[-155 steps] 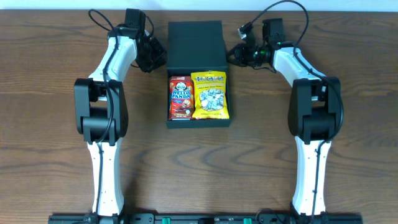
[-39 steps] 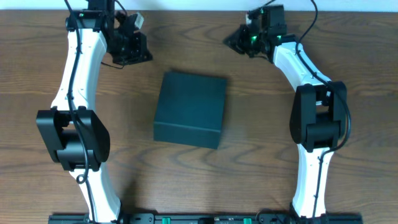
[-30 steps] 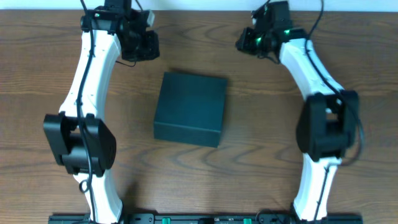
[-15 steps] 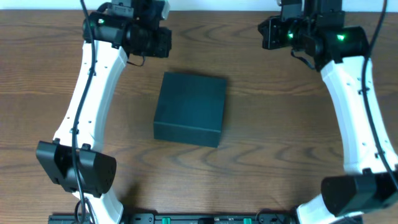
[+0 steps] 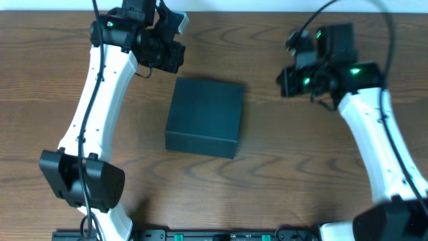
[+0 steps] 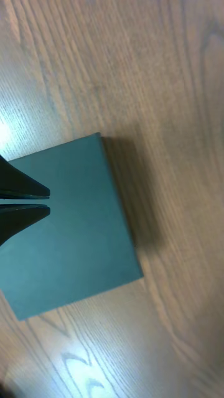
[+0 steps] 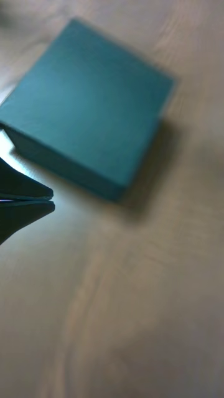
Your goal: Pack container
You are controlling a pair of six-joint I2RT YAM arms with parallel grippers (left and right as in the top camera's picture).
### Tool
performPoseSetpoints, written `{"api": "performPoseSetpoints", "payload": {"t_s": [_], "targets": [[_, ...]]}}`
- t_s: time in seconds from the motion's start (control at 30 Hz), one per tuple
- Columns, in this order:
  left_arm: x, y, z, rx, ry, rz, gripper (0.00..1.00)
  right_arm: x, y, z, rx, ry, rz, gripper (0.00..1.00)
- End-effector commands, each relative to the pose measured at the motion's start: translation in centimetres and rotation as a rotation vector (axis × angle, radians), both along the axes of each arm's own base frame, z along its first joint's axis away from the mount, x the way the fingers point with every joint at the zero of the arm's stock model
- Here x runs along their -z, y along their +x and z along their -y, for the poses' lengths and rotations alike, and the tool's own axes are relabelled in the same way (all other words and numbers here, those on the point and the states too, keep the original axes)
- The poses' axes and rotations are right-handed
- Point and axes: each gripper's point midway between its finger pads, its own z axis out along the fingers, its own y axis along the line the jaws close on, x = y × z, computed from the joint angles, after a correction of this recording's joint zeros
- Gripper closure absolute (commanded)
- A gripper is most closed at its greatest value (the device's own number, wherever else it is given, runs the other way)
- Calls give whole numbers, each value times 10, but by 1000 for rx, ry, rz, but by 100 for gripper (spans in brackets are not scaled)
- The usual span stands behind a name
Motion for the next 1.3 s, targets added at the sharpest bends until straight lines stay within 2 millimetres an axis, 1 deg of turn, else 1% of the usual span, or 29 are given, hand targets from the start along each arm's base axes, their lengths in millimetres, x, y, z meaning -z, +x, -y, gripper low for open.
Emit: {"api": "performPoseSetpoints", "payload": {"t_s": [0.0,0.13,0.2,0.27,0.33,0.43,0.5,0.57,0.6,0.7,0.83,0.93,1.0,1.17,1.27], "targets": [[35,-12,-4,33,17,-75,94,27,-23,-24,-92,112,-76,98],[67,-23,-15,-12,25,-169,94,58,-32,-26,-69,136,-130,98],[77,-23,-28,-84,13,-207,94,69,-35,-25,-61,139,-144,98],[82,-21,-43,-141,5,-227,94,78,-37,-26,-62,140,-151,98],[83,-17,-61,-213,-7,-244,94,84,-39,-27,-66,139,-154,98],[86,-14,-80,-268,-14,-252,94,87,-41,-32,-81,138,-151,98],[94,-16,-90,-313,-22,-275,94,89,-40,-38,-99,138,-145,98],[108,-22,-95,-351,-30,-313,94,93,-38,-46,-107,142,-146,98],[114,-25,-95,-355,-38,-328,94,96,-37,-48,-105,145,-150,98],[132,-35,-83,-340,-103,-370,94,110,-32,-57,-82,165,-185,98],[152,-42,-83,-402,-120,-413,94,125,-34,-72,-104,238,-246,98],[163,-46,-82,-428,-128,-427,94,140,-36,-73,-83,251,-300,98],[166,-47,-75,-408,-150,-427,94,146,-38,-74,-77,254,-325,98],[172,-51,-60,-394,-169,-437,94,146,-39,-85,-103,266,-318,98],[172,-51,-52,-383,-176,-438,94,143,-34,-93,-109,279,-291,98]]}}
